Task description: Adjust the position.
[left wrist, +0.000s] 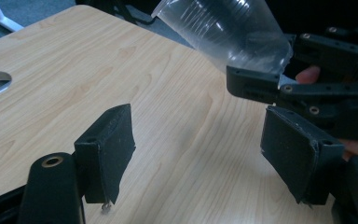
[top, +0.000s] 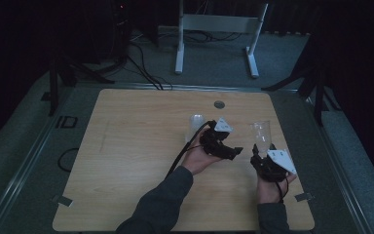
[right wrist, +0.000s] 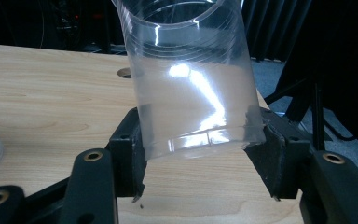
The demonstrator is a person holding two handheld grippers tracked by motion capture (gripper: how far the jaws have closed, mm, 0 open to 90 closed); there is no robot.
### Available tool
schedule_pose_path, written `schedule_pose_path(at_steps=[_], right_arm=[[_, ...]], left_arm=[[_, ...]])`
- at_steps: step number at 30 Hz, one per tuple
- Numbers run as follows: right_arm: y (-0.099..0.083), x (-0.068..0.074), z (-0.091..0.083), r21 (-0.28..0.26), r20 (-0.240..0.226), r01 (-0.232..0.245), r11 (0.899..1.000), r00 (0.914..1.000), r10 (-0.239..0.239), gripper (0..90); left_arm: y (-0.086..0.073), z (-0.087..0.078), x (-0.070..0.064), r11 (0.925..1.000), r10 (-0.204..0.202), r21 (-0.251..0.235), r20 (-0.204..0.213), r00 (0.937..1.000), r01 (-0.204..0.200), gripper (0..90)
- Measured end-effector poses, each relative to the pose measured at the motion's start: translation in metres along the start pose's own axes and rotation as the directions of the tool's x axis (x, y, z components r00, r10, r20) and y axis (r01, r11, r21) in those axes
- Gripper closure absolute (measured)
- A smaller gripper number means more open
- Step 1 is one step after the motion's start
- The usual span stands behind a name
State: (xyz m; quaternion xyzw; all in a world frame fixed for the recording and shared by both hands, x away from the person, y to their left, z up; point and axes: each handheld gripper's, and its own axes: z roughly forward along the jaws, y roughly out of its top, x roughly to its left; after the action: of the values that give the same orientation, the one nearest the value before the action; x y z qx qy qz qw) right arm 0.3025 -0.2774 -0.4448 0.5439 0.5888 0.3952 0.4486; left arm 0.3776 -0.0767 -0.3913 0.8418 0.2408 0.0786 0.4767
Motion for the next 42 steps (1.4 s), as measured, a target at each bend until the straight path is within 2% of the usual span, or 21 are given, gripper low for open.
schedule_pose_path(at_steps=[15, 19, 23, 28, 32, 34, 42], right_arm=[[0.000, 0.001, -0.003, -0.020, 0.001, 0.008, 1.000, 1.0000, -0.008, 42.0], [0.000, 0.002, -0.004, -0.029, 0.003, 0.006, 1.000, 1.0000, -0.006, 42.0], [0.001, 0.002, -0.005, -0.042, 0.006, 0.007, 0.999, 1.0000, -0.007, 42.0], [0.001, 0.003, -0.006, -0.054, 0.008, 0.010, 0.999, 0.9999, -0.009, 42.0], [0.000, 0.004, -0.007, -0.057, 0.007, 0.008, 0.998, 0.9999, -0.008, 42.0], [0.001, 0.005, -0.007, -0.060, 0.006, 0.011, 0.998, 0.9999, -0.011, 41.9], [0.001, 0.007, -0.008, -0.070, 0.003, 0.013, 0.997, 0.9999, -0.013, 42.0]], left_arm=[[0.016, 0.009, -0.005, 0.9994, -0.029, -0.020, 0.021, 0.9994, 0.029, 25.3], [0.019, 0.011, -0.007, 0.9991, -0.029, -0.032, 0.014, 0.9995, 0.030, 24.9], [0.024, 0.013, -0.008, 0.9975, -0.052, -0.046, 0.038, 0.9979, 0.054, 23.4], [0.027, 0.018, -0.009, 0.9969, -0.064, -0.043, 0.044, 0.9970, 0.066, 20.4], [0.028, 0.021, -0.008, 0.9955, -0.083, -0.041, 0.054, 0.9951, 0.086, 19.0], [0.029, 0.025, -0.006, 0.9922, -0.112, -0.048, 0.067, 0.9915, 0.115, 18.9], [0.035, 0.028, -0.006, 0.9844, -0.151, -0.075, 0.099, 0.9835, 0.159, 18.7]])
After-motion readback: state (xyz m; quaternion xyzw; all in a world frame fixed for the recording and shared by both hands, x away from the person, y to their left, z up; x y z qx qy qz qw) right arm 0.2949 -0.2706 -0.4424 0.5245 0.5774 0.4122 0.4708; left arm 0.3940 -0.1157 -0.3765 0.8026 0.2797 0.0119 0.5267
